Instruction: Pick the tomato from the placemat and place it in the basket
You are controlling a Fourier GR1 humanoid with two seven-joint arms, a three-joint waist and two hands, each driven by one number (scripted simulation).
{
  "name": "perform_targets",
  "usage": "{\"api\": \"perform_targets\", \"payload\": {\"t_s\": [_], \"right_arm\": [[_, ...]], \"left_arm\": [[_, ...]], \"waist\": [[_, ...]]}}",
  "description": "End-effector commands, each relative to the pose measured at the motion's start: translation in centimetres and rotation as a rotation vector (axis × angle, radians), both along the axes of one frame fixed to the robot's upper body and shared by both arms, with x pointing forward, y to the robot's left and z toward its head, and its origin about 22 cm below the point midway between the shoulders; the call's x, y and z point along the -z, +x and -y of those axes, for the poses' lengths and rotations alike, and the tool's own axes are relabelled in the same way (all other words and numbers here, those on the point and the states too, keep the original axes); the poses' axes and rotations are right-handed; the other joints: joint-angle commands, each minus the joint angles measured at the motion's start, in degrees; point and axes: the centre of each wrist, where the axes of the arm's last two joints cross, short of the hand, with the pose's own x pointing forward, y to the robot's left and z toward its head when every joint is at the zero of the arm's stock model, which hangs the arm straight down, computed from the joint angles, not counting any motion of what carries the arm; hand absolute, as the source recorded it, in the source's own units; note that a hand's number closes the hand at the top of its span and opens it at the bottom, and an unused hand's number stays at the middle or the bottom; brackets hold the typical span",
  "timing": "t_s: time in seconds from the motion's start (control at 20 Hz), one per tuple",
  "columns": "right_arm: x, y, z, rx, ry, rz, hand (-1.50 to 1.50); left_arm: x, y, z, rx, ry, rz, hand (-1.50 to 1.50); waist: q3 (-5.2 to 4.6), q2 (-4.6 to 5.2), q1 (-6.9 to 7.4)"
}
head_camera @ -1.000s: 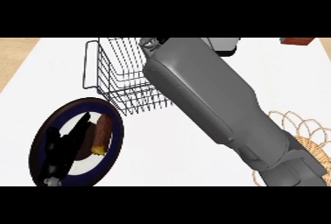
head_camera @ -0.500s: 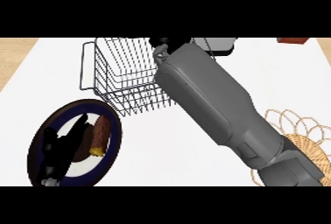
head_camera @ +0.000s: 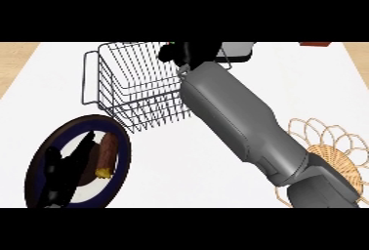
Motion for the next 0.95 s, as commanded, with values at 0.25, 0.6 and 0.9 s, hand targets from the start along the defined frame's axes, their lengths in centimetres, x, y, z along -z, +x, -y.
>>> {"api": "perform_targets", "payload": {"t_s": [0.25, 0.6, 0.9], "right_arm": [[-1.5, -1.8, -2.0, 0.048, 0.108, 0.04, -1.5], [-3.7, -0.9, -0.4, 0.106, 0.263, 0.104, -1.5], [-1.0, -2.1, 2.1, 0.138, 0.287, 0.101, -1.5]], "left_arm": [[1.7, -1.0, -1.2, -0.06, -0.015, -0.108, 0.0], [2.4, -2.3, -2.4, -0.097, -0.026, -0.113, 0.0], [2.8, -3.1, -2.5, -0.147, -0.021, -0.135, 0.0]], "waist": [[-0.71, -0.25, -2.28], [-0.7, -0.67, -4.37], [-0.63, -1.45, -7.47]]}}
